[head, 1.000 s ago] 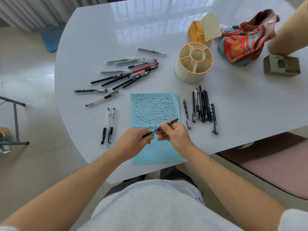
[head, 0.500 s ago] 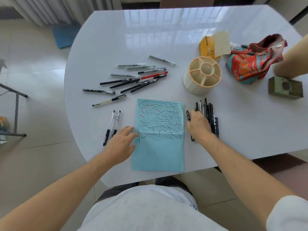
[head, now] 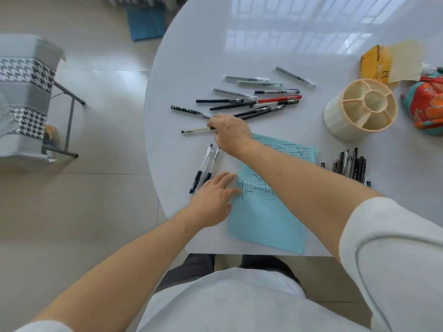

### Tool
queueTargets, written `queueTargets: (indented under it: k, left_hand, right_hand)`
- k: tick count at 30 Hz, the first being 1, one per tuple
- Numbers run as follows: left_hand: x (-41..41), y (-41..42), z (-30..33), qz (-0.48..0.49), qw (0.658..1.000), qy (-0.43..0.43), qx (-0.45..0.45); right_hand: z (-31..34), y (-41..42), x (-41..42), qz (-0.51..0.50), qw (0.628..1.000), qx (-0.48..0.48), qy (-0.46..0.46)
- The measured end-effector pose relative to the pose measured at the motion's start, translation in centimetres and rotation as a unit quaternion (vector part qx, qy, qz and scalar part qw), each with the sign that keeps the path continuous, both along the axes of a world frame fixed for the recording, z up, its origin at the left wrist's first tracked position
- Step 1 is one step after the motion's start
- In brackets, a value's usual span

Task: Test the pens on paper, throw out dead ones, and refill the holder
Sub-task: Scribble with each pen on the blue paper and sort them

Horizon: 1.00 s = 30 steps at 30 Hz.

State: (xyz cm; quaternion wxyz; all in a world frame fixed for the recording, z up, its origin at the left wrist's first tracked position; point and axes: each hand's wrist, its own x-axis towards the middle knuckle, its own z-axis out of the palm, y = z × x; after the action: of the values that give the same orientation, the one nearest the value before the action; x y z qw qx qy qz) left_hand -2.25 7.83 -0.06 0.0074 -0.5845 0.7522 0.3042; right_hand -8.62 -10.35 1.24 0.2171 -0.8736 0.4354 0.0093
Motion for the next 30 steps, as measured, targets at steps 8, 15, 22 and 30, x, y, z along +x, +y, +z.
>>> queueTargets:
  k: [8, 15, 22, 30]
  left_hand:
    - [0.5, -0.4, 0.0, -0.013, 1.0, 0.023, -0.009]
    - [0.8, -2.1, 0.9, 0.182, 0.967, 0.173, -0.046]
    - [-2.8, -3.6, 3.1, 0.04, 0.975, 0.197, 0.096]
    - [-5.6, -4.3, 2.9, -0.058, 0.995, 0.074, -0.037]
  right_hand:
    - [-0.8, -0.1, -0.9, -0.051, 0.999, 0.017, -0.001]
    - [2.1, 6.9, -11.9, -0.369, 0.874, 0.172, -0.264]
    - [2.6, 14.7, -15.9, -0.422, 0.71, 0.35, -0.441]
    - [2.4, 16.6, -17.8, -0.51, 0.699, 0.257, -0.431]
